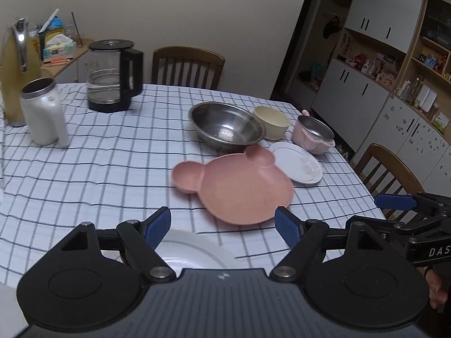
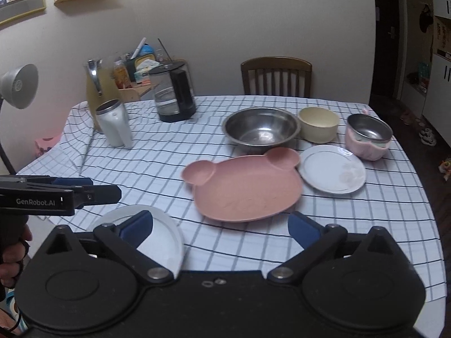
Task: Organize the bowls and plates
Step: 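Move both grippers to the small floral plate beside the pink pot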
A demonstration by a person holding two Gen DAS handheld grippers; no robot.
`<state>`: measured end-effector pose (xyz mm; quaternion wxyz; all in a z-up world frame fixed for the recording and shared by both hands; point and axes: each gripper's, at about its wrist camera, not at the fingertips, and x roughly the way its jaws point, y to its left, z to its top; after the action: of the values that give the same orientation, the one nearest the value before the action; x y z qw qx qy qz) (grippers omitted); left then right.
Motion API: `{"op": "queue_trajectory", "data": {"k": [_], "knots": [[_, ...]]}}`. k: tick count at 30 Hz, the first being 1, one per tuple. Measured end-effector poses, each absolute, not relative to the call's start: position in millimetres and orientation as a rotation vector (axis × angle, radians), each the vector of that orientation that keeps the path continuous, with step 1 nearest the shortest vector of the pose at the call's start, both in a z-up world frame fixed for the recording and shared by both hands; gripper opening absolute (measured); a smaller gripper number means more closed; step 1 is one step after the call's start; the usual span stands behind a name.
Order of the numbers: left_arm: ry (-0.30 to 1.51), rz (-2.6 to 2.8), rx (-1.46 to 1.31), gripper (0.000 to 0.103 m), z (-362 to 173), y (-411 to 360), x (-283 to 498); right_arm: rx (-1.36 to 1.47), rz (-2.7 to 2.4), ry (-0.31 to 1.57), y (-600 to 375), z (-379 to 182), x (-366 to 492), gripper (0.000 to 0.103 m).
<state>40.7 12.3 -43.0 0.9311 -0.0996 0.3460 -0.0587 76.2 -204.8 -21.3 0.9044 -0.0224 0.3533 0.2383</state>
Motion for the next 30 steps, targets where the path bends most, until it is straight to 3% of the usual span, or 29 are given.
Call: {"op": "queue_trajectory", "data": {"k": [18, 30], "knots": [[0.764, -0.230, -0.069, 0.081, -57, -139, 221, -0.058, 0.403, 0.784, -338, -53, 214, 0.103], [0.916, -0.358, 0.055, 0.081, -89, -182, 335, -0.029, 0.396, 0.883, -371, -91, 287, 0.098]]}}
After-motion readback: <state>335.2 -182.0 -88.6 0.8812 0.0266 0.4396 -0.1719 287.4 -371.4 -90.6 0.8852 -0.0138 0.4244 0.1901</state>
